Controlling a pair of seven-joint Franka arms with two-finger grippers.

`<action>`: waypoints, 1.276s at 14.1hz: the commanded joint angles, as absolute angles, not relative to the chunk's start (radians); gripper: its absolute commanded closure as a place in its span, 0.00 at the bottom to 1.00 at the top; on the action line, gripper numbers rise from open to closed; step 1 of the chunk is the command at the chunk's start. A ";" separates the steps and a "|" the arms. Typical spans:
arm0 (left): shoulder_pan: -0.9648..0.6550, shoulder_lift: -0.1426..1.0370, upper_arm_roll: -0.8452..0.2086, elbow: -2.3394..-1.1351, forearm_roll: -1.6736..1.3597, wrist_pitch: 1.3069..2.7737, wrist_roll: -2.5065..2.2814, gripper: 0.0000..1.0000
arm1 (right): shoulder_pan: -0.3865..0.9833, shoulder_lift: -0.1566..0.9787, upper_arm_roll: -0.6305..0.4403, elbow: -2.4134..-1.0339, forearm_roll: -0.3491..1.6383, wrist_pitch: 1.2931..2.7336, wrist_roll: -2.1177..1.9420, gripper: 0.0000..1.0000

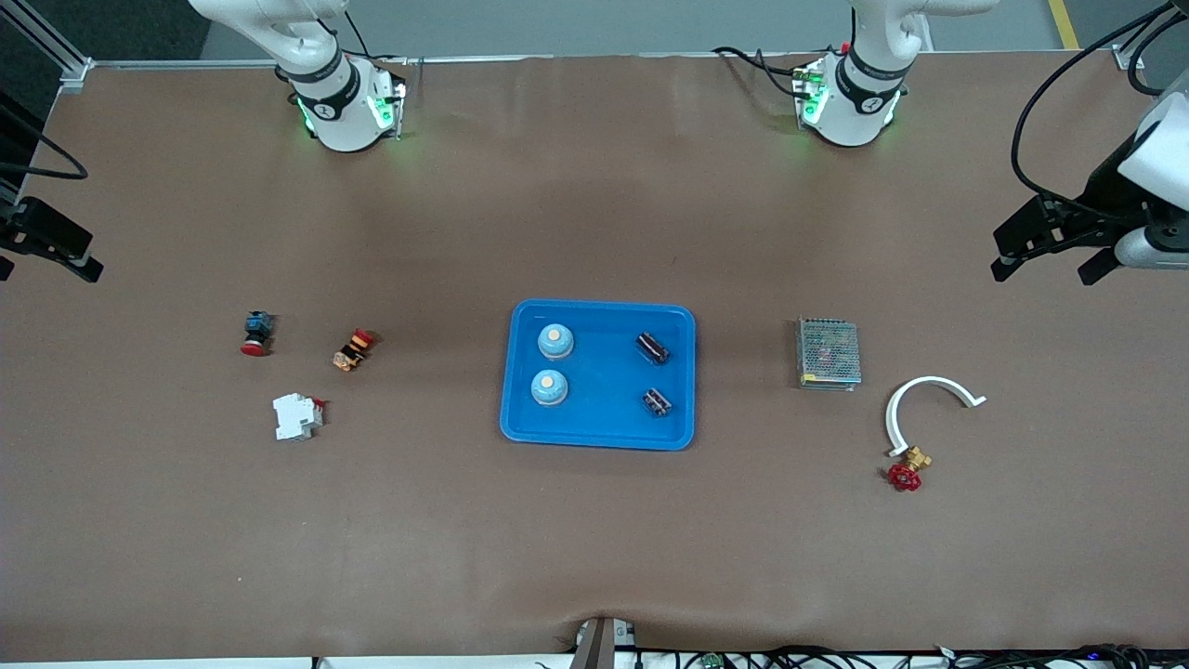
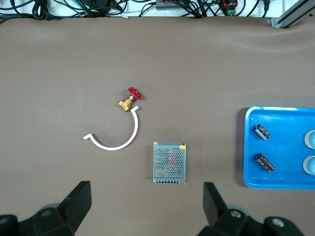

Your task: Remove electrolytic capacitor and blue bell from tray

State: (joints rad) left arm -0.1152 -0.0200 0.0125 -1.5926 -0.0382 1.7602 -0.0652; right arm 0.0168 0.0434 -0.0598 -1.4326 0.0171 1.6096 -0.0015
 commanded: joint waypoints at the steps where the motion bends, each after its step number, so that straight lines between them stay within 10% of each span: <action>1: -0.117 -0.005 0.009 -1.560 -0.029 1.741 -0.063 0.00 | 0.021 0.006 -0.061 -1.466 0.014 1.621 0.011 0.00; 18: -0.245 0.210 -0.063 -1.500 0.089 1.755 -0.478 0.00 | 0.063 -0.006 -0.060 -1.538 0.026 1.640 0.173 0.00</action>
State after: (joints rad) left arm -0.2226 0.1645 -0.0631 -1.5531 0.0652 1.7659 -0.4216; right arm 0.0221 0.0237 -0.0588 -1.4845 0.0191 1.6274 0.0890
